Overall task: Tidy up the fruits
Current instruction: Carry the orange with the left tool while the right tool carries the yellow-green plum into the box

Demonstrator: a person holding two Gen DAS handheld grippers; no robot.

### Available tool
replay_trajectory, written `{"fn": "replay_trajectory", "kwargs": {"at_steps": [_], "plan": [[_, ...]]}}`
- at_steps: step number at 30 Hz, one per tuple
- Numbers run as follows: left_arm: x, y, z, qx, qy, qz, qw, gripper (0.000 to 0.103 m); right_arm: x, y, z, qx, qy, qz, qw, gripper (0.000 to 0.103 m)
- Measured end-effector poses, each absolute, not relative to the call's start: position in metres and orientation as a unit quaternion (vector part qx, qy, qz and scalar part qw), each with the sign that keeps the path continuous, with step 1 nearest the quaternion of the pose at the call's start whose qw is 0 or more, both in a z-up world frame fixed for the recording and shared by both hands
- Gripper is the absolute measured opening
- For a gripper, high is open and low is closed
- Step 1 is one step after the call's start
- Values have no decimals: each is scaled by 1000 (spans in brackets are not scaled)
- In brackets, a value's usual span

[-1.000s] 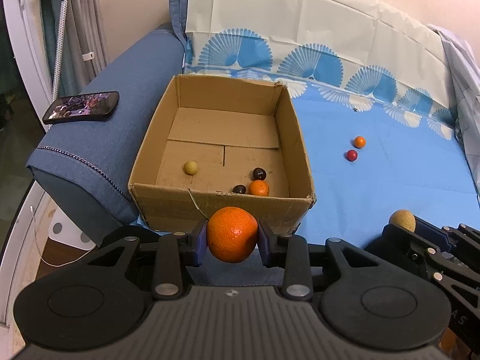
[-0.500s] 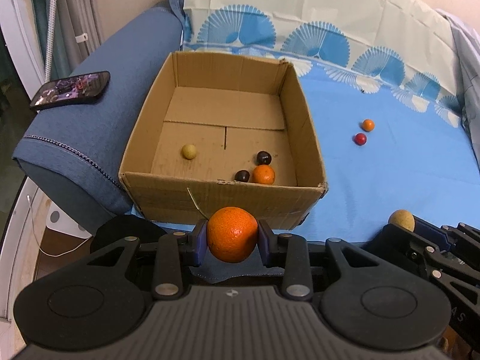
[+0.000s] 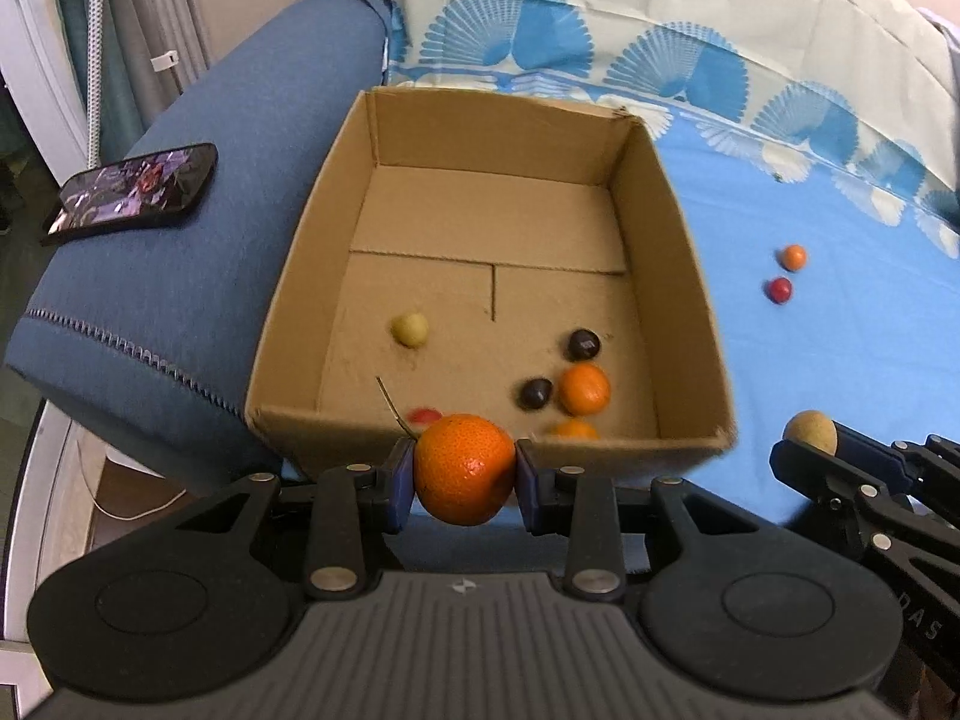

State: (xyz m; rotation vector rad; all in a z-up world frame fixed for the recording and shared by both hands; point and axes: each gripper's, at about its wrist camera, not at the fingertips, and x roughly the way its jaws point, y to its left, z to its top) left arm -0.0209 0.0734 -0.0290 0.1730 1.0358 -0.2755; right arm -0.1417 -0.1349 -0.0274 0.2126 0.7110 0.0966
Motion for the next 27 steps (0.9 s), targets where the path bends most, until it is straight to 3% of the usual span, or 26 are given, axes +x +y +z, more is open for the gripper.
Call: {"fn": "replay_trajectory", "kwargs": {"at_steps": [27], "plan": [[117,54,-114,130,528,-97,834,38,5,-118,-99,41,415,80,905,26]]}}
